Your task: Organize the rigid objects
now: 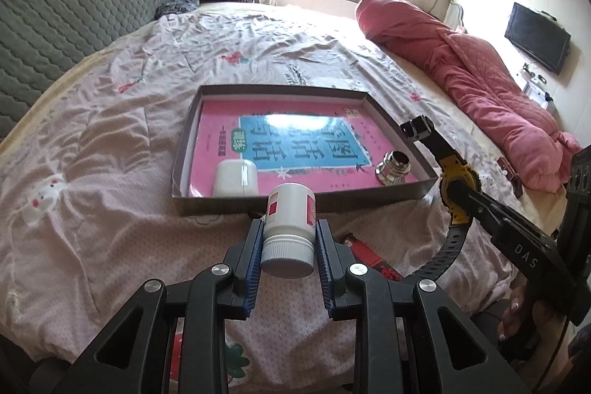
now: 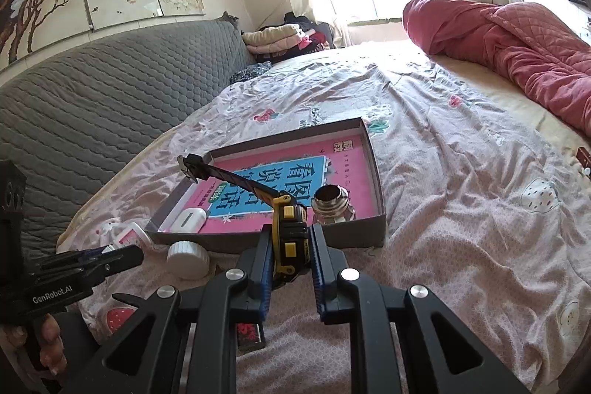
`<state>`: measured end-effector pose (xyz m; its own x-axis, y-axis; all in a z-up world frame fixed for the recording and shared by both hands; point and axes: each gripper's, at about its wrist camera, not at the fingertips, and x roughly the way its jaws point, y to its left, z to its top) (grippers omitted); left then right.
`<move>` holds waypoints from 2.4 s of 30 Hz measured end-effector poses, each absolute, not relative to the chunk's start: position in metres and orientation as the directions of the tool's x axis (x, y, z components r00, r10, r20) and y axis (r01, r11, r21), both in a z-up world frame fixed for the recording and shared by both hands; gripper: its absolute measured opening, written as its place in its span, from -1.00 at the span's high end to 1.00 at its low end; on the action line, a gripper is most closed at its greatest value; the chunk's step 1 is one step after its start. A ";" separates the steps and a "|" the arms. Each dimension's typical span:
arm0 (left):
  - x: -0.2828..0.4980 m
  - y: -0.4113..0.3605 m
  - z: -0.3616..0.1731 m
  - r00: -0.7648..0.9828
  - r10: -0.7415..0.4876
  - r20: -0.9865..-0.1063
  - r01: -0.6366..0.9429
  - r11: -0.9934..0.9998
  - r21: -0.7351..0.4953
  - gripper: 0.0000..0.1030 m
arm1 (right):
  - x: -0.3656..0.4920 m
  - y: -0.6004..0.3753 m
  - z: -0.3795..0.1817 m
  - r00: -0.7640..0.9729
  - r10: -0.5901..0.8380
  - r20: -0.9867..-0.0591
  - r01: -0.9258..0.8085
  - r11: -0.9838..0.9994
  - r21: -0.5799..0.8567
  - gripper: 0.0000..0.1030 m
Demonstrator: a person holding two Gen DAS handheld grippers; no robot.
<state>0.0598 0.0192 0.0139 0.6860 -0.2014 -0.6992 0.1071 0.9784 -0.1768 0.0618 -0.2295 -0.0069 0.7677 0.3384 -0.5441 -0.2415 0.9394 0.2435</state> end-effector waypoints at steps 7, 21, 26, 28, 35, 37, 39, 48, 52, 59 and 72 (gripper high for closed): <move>0.061 0.019 0.021 0.697 -0.196 -0.690 0.103 0.979 -0.174 0.47 | 0.060 -0.232 -0.001 0.787 0.319 -0.527 -0.226 0.945 0.235 0.64; 0.087 0.008 0.035 0.722 -0.187 -0.666 0.100 0.981 -0.167 0.47 | 0.070 -0.237 0.008 0.841 0.247 -0.481 -0.178 0.966 0.185 0.64; 0.101 0.004 0.034 0.718 -0.185 -0.671 0.096 0.981 -0.168 0.47 | 0.080 -0.237 0.008 0.849 0.237 -0.472 -0.171 0.969 0.178 0.64; 0.106 0.003 0.033 0.718 -0.185 -0.671 0.095 0.981 -0.169 0.47 | 0.084 -0.238 0.008 0.853 0.230 -0.469 -0.164 0.970 0.177 0.64; 0.126 -0.001 0.029 0.710 -0.180 -0.681 0.089 0.982 -0.167 0.47 | 0.100 -0.249 0.002 0.858 0.210 -0.468 -0.131 0.972 0.194 0.64; 0.131 -0.002 0.028 0.708 -0.176 -0.684 0.085 0.983 -0.165 0.47 | 0.105 -0.252 0.000 0.859 0.204 -0.469 -0.122 0.972 0.199 0.64; 0.136 -0.003 0.026 0.706 -0.173 -0.687 0.084 0.983 -0.161 0.47 | 0.111 -0.254 -0.002 0.859 0.200 -0.471 -0.115 0.972 0.203 0.64; 0.155 -0.008 0.010 0.686 -0.162 -0.709 0.075 0.986 -0.152 0.47 | 0.132 -0.253 -0.013 0.850 0.186 -0.492 -0.106 0.977 0.186 0.64; 0.162 -0.010 0.006 0.681 -0.160 -0.715 0.073 0.986 -0.150 0.47 | 0.138 -0.251 -0.016 0.851 0.174 -0.496 -0.101 0.980 0.171 0.64; 0.174 -0.011 -0.001 0.670 -0.155 -0.726 0.066 0.986 -0.150 0.47 | 0.147 -0.251 -0.022 0.843 0.174 -0.509 -0.101 0.980 0.169 0.64; 0.184 -0.015 -0.015 0.646 -0.151 -0.748 0.064 0.987 -0.144 0.47 | 0.153 -0.238 -0.031 0.818 0.150 -0.556 -0.124 0.989 0.086 0.64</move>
<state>0.1845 -0.0154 -0.0152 0.6462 -0.1513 -0.7480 0.0641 0.9875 -0.1444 0.1529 -0.2379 -0.0309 0.8177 0.1504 -0.5557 -0.1236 0.9886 0.0856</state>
